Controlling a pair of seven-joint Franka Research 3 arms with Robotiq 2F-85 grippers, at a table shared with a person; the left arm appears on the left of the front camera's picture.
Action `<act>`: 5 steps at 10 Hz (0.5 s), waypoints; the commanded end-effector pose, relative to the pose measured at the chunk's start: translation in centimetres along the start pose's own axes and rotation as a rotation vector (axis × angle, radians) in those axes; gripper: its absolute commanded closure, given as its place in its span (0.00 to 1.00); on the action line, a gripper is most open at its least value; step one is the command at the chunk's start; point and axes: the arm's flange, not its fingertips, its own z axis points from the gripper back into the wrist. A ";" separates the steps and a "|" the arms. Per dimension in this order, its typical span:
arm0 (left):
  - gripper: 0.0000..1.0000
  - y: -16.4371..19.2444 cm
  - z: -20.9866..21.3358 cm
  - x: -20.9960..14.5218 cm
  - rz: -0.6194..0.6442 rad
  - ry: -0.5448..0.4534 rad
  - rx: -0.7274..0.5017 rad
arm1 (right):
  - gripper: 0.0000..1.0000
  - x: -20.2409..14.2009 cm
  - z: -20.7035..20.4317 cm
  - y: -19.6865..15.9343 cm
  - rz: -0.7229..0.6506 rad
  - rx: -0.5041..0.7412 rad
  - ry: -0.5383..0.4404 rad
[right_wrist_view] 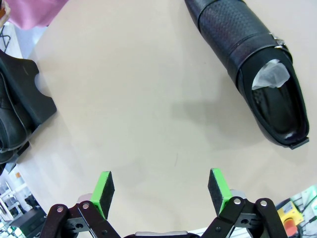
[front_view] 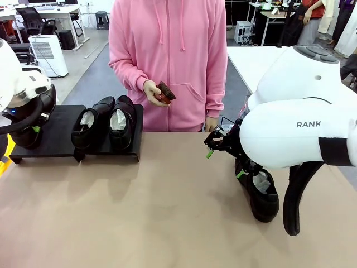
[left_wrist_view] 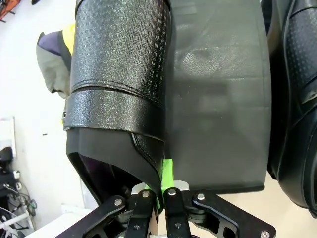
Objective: Organize the shoes by placing them on the stand.
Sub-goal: Place the Shoe from the middle of the table onto the Shoes Stand.
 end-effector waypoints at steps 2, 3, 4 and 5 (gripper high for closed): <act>1.00 -0.3 -0.4 0.8 0.049 0.009 0.005 | 0.00 0.4 0.1 0.2 0.015 0.018 0.012; 0.84 -0.3 -0.6 0.8 0.064 0.022 -0.003 | 0.00 0.4 0.1 0.2 0.015 0.018 0.012; 0.65 -0.4 -0.6 0.8 0.063 0.027 -0.004 | 0.00 0.4 0.1 0.2 0.015 0.018 0.012; 0.46 -0.4 -0.6 0.9 0.070 0.029 -0.003 | 0.00 0.4 0.1 0.2 0.015 0.018 0.012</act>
